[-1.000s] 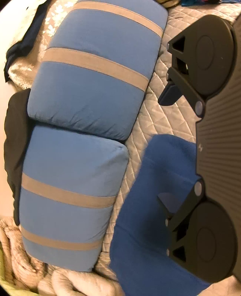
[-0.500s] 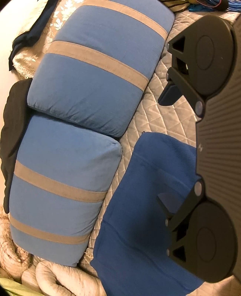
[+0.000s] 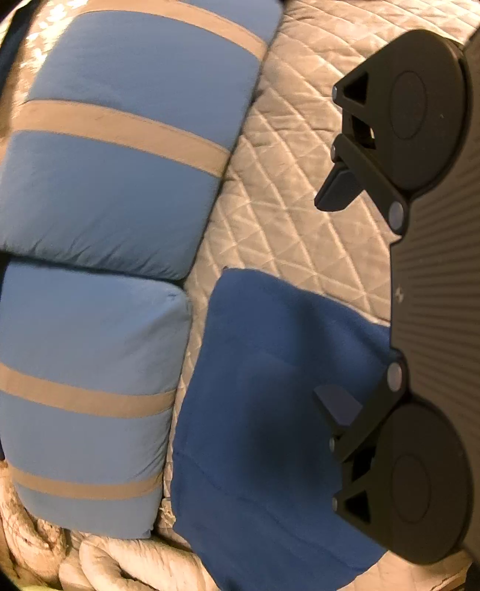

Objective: Fold clothes
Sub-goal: 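Open both grippers and lay the fleece fold down on the bed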

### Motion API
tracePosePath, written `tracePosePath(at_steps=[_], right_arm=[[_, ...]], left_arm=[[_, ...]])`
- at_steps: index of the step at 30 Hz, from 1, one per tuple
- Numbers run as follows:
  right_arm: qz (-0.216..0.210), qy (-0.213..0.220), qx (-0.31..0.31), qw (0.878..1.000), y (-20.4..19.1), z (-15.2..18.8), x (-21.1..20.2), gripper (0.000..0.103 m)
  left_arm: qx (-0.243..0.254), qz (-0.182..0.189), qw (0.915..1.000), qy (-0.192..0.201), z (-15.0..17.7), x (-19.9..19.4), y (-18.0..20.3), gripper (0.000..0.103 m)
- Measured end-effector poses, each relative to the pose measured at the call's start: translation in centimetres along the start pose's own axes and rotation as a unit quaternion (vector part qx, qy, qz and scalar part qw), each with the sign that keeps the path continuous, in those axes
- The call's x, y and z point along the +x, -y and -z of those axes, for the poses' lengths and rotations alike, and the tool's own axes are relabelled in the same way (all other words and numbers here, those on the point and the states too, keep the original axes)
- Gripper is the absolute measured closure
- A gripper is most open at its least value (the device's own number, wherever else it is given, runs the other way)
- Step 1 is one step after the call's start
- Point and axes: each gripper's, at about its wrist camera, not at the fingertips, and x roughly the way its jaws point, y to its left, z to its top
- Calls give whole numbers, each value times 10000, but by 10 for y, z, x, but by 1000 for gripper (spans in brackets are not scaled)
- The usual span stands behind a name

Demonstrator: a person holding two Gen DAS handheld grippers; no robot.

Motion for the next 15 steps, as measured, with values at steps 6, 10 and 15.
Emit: tracePosePath(at_steps=[6,10,15], right_arm=[[-214,-92,260,9994,16,6,1,0],[-583,-189,650,9960,28,11,9,0],[-1291,-376,1157,9841,40,21,37,0]], left_arm=[[-177,228,9996,-67,0,5,-14,23],[-431,554,9973,-231,1,17,-32,23],[-964,943,9897,-482,3,46,-62,23]])
